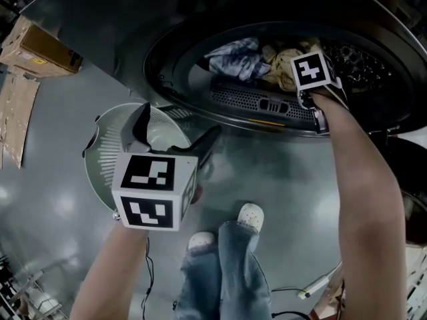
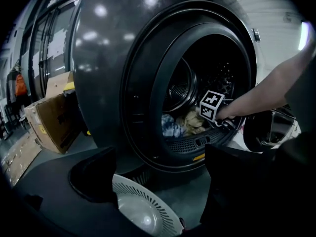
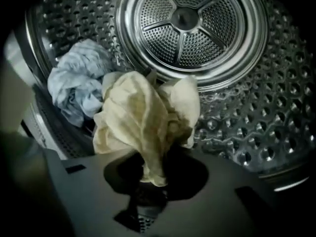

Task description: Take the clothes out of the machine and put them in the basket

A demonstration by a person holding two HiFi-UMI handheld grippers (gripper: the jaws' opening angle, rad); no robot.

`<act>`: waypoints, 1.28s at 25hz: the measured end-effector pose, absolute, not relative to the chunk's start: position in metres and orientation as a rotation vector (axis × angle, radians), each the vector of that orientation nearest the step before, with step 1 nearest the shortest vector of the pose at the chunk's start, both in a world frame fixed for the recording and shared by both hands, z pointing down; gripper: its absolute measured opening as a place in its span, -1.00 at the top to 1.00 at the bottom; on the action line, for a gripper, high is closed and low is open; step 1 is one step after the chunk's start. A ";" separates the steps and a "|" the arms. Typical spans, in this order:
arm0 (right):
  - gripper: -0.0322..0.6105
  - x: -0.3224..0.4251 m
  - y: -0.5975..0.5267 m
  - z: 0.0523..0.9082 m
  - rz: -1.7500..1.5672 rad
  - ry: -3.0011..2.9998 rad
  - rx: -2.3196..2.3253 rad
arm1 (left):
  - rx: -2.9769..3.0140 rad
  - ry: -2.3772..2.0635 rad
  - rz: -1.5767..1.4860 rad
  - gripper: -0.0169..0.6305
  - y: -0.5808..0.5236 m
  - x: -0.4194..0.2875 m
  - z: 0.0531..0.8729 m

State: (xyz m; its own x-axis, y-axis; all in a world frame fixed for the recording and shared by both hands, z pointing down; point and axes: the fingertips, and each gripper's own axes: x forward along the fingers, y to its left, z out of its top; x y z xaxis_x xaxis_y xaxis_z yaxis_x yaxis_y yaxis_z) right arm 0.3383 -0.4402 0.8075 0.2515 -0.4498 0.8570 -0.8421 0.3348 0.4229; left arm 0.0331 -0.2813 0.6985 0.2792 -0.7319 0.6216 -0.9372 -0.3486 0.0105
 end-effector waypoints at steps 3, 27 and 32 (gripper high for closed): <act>0.70 0.338 -0.436 0.798 0.387 -1.408 1.310 | 2.183 -1.498 0.751 -0.79 -0.280 0.037 0.698; 0.73 0.291 -0.335 0.699 0.389 -1.698 1.296 | 2.241 -1.462 0.742 -0.79 -0.266 0.057 0.615; 0.73 0.286 -0.308 0.682 0.433 -1.724 1.318 | 2.230 -1.462 0.771 -0.79 -0.256 0.051 0.602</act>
State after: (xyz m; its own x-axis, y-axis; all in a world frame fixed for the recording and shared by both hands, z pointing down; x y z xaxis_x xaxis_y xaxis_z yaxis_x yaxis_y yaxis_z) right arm 0.2857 -0.3077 0.6816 -0.0318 -0.5852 0.8103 -0.8984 0.3721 0.2334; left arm 0.0506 -0.2562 0.6021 0.3145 -0.7187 0.6201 -0.9175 -0.3976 0.0046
